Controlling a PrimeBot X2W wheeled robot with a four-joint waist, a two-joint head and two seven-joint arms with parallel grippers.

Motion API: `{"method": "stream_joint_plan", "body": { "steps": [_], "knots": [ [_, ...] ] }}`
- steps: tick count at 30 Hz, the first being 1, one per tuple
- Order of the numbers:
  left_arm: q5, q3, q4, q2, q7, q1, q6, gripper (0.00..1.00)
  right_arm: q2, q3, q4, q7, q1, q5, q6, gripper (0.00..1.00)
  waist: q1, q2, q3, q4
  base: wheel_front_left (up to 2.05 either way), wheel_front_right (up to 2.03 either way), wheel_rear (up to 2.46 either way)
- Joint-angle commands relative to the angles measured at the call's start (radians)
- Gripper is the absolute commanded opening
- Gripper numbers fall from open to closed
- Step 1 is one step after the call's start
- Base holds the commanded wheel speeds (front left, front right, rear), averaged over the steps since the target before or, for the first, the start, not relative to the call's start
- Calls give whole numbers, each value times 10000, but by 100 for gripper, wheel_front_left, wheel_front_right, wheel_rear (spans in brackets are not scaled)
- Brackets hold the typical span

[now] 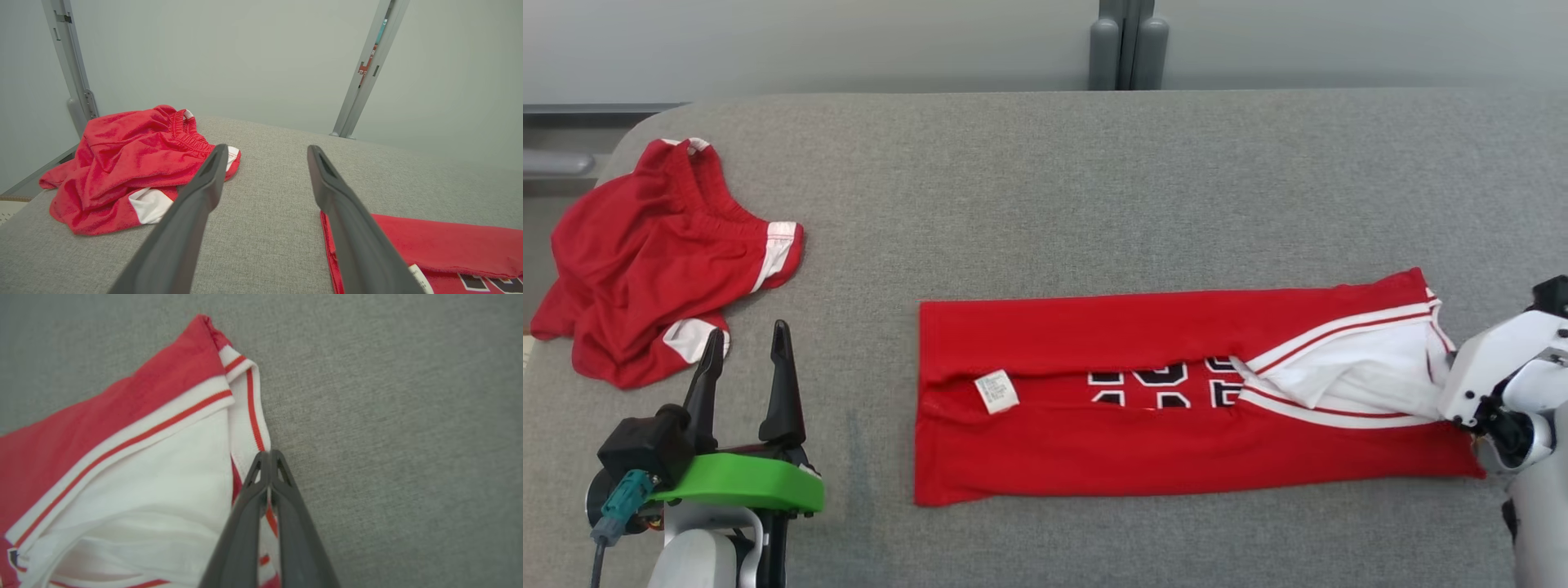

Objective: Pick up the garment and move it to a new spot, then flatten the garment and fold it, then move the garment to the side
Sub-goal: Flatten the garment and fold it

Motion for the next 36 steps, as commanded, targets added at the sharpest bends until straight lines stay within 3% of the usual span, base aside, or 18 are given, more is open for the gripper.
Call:
{"method": "stream_joint_plan", "body": {
  "steps": [1,12,17,22,29,36],
  "knots": [
    [-10,92,-10,-18,-26,46,-26,100,-189,-98,-139,-166,65,-115,-22,0,0,0,-103,-134,0,0,0],
    [-34,113,-61,-175,-26,375,-31,100,-939,-878,-1261,-523,398,-1027,-20,0,0,0,-411,-860,0,0,0],
    [-117,83,-52,-229,-26,452,-31,100,-752,-694,-2088,-396,582,-1435,-20,0,0,0,-525,-1047,0,0,0],
    [-90,46,-11,-251,-27,447,-30,100,-392,578,-3138,-235,901,-1090,-20,0,0,0,-684,-1085,0,0,0],
    [-117,-80,8,-132,-27,516,-30,100,-160,3422,-4385,71,1292,-328,-17,0,0,0,-804,-897,0,0,0],
    [-141,-168,37,-77,-27,468,-31,100,505,5573,-4329,125,969,366,-20,0,0,0,-760,-633,0,0,0]
  ]
}}
